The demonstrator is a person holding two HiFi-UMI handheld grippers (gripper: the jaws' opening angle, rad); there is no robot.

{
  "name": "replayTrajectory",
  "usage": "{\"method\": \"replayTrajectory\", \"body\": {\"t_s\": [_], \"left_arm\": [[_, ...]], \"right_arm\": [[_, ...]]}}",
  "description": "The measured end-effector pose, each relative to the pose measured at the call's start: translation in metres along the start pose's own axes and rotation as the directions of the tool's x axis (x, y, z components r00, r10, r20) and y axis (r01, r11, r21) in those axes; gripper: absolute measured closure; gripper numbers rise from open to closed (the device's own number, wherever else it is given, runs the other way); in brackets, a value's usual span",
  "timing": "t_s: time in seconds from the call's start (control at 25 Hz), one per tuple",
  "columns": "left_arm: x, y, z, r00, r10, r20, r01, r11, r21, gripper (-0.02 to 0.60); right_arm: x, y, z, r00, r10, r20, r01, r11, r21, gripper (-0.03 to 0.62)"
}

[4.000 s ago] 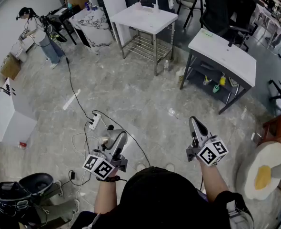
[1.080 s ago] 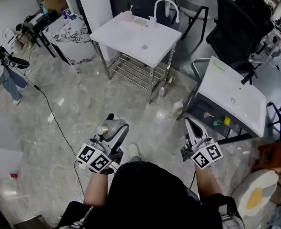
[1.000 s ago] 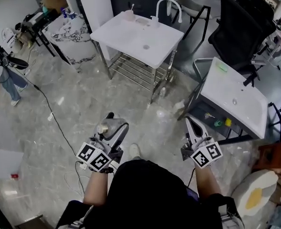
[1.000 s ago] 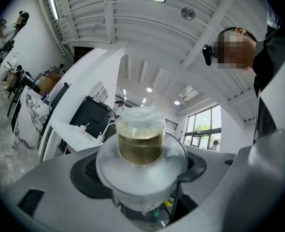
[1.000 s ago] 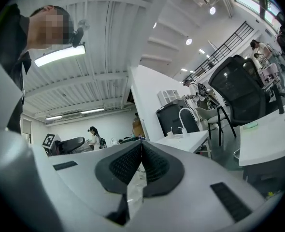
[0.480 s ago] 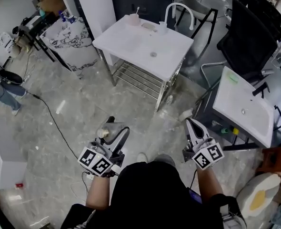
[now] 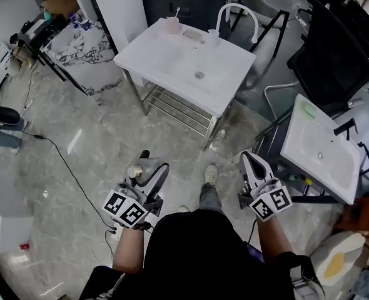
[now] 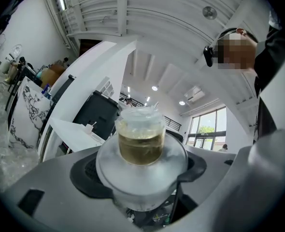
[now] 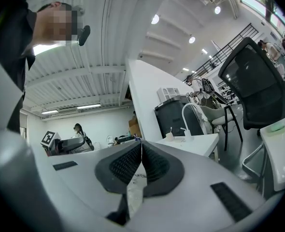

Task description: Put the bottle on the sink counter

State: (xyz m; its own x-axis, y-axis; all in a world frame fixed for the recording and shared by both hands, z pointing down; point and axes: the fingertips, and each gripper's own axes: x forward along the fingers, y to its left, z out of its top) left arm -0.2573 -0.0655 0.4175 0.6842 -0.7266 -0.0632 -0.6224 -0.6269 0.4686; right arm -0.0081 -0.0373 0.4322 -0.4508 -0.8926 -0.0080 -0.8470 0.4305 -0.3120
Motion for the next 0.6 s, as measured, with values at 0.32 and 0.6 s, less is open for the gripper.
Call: {"method": "replayTrajectory", "body": {"t_s": [0.32,0.6], "left_arm": [[0.092,0.032,0.022,1.000,0.022,0.008,-0.022,1.000,0.019,0.229],[0.173,0.045,0.037,0.999,0.029,0.019,-0.029,0.998,0.047,0.229]], "right_arm": [[0.076,-0.060,0.029,0.994,0.100,0.033,-0.100,0.995,-0.018,0.563],[0.126,-0.129,0.057,0.989,0.134,0.061,-0.134,0.991,-0.003,0.563]]}}
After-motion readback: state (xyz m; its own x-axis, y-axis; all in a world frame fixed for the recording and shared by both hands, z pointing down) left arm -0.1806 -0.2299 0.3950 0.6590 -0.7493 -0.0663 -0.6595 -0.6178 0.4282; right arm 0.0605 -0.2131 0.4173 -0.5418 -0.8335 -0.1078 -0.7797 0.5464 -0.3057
